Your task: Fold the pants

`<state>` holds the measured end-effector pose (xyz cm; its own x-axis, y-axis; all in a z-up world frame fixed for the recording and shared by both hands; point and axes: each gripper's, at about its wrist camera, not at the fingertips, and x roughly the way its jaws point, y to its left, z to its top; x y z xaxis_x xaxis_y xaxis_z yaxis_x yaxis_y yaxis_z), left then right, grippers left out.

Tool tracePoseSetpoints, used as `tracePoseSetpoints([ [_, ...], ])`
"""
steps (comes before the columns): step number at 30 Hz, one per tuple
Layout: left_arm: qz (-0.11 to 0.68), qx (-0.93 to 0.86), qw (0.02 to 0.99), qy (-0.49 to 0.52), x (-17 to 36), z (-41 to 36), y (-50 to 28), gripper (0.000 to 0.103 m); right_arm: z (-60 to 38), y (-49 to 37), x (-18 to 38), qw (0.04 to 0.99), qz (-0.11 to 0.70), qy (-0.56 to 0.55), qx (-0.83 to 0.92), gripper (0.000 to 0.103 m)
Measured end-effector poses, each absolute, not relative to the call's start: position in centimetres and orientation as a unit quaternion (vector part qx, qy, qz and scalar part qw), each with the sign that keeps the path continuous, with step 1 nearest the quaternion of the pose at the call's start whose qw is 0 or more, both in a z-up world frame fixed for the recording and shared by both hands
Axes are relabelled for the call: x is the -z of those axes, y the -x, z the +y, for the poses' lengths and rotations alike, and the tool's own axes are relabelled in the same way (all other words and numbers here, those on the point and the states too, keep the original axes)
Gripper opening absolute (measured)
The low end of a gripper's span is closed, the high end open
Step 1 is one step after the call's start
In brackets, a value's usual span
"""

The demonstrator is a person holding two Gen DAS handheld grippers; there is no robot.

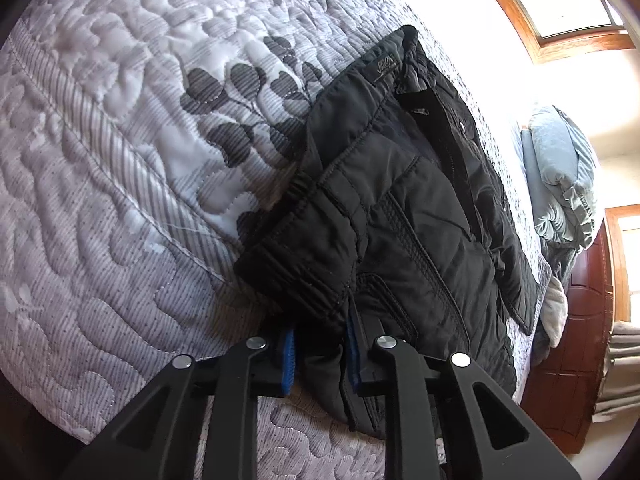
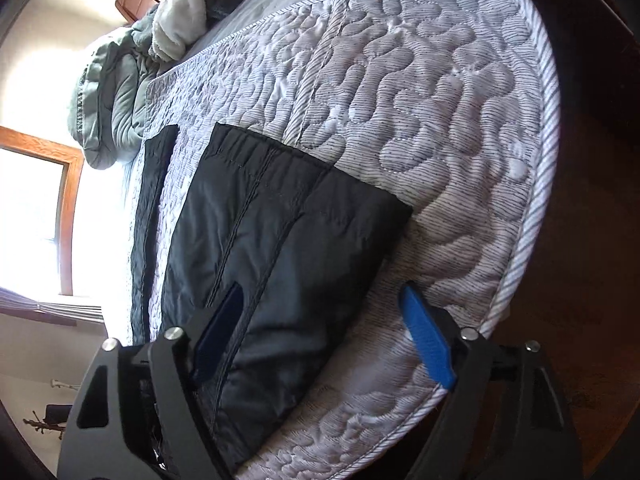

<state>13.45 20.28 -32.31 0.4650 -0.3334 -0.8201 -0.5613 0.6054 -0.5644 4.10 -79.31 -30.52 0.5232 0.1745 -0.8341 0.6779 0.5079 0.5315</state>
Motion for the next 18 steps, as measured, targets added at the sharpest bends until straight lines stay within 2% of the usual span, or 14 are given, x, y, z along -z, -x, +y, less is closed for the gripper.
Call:
tracePoseSetpoints([
  [1,0.508,-0.085,0.739,0.434,32.1,20.2,-13.2,0.018,-79.2,-4.4,30.8,0.738,0.461,-0.465,0.165,0.053],
  [2,0.501,-0.091,0.742,0.436,31.9,20.4,-12.9,0.017,-79.1,-4.5,30.9,0.738,0.460,-0.467,0.160,0.035],
  [4,0.484,-0.109,0.753,0.433,31.1,21.2,-12.1,0.016,-78.3,-4.5,30.7,0.736,0.460,-0.478,0.137,0.019],
  [13,0.429,-0.213,0.756,0.447,30.4,28.1,-6.8,0.015,-69.6,-5.7,29.6,0.750,0.504,-0.424,0.068,0.013],
  [18,0.421,-0.221,0.756,0.449,31.1,28.3,-5.7,0.015,-68.9,-4.1,30.3,0.744,0.519,-0.412,0.087,0.013],
])
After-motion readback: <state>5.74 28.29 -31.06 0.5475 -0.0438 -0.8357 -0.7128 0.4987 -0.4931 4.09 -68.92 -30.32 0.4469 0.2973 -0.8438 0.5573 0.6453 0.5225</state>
